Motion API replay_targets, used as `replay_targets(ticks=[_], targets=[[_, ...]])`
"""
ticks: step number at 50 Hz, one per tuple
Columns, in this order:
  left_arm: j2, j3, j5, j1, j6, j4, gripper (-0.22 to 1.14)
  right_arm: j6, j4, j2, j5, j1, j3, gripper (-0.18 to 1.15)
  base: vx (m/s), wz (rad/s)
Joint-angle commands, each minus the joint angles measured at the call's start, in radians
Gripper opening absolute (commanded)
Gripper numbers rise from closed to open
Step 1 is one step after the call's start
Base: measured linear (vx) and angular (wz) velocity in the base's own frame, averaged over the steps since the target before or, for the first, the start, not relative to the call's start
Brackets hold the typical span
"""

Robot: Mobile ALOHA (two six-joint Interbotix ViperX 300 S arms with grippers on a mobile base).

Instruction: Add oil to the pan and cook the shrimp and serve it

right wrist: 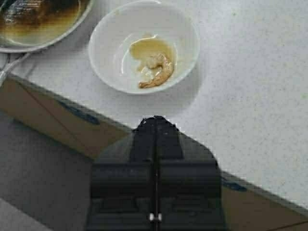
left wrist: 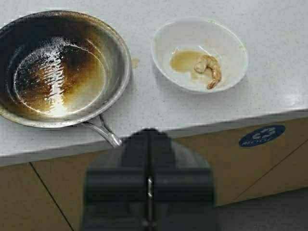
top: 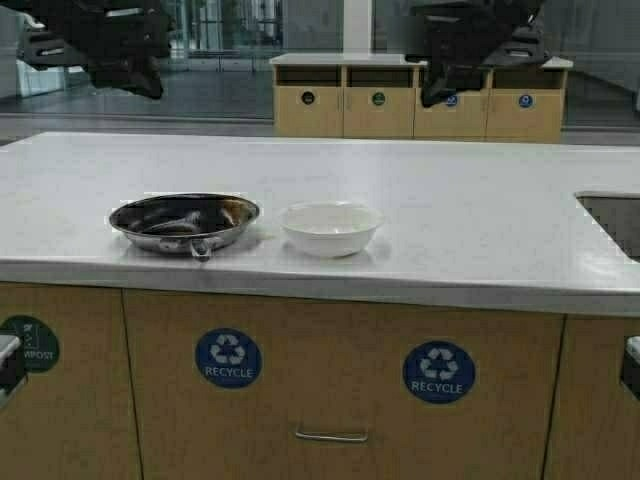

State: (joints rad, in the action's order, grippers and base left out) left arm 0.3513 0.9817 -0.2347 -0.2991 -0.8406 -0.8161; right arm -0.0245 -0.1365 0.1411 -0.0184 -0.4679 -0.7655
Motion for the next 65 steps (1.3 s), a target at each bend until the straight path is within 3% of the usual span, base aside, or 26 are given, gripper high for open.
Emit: replay_targets(ticks=[1, 65], targets=[[0.014, -0.018, -0.003, -0.002, 0.002, 0.002, 0.04, 0.002, 0.0, 0.025, -0.008, -0.002, 0.017, 0.05, 0.0, 0.0], [-0.002, -0.023, -0.003, -0.002, 0.002, 0.002, 0.04, -0.002, 0.0, 0.035, -0.008, 0.0, 0.009, 0.05, 0.0, 0.0]])
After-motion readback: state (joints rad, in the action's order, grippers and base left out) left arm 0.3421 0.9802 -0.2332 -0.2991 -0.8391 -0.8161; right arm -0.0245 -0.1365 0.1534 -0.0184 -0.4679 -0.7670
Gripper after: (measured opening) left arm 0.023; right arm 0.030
